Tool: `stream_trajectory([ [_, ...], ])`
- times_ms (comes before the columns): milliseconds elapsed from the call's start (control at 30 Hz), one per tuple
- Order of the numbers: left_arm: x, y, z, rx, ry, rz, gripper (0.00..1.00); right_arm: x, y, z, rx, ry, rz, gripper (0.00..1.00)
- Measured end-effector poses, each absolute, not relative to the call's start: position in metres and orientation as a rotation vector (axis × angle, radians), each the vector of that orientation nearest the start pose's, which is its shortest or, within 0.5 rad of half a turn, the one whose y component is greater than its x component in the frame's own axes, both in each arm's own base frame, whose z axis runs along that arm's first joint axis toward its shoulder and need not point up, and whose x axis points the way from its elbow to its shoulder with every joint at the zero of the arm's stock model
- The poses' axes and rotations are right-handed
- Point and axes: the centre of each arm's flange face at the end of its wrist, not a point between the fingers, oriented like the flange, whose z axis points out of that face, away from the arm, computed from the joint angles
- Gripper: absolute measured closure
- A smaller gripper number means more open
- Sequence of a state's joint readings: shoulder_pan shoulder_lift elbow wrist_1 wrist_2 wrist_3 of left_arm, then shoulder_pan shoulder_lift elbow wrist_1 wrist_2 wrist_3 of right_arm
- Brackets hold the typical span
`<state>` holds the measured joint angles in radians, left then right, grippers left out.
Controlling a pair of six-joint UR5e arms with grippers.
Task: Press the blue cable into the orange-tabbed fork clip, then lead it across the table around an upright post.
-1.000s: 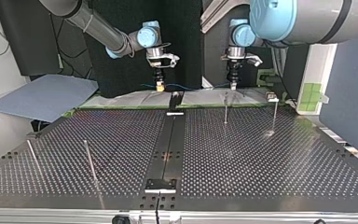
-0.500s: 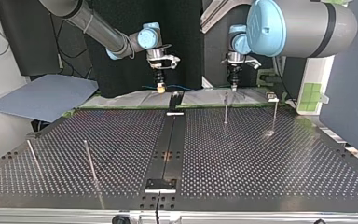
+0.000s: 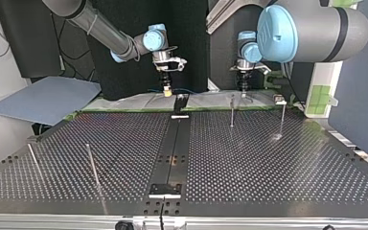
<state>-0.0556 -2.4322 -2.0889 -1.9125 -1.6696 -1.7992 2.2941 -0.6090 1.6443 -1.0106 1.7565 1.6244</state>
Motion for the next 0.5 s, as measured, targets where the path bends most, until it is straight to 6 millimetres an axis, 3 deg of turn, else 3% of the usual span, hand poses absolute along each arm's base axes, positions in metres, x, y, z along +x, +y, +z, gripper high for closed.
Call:
stream_trajectory([
  [200,0.458,-0.149,-0.063,-0.194,1.726,-0.102,1.00,0.513,-0.409,-0.033,1.602,-0.961,1.608,1.00],
  [500,0.460,-0.151,-0.048,-0.173,1.709,-0.094,1.00,0.513,-0.415,-0.030,1.591,-0.963,1.610,1.00],
])
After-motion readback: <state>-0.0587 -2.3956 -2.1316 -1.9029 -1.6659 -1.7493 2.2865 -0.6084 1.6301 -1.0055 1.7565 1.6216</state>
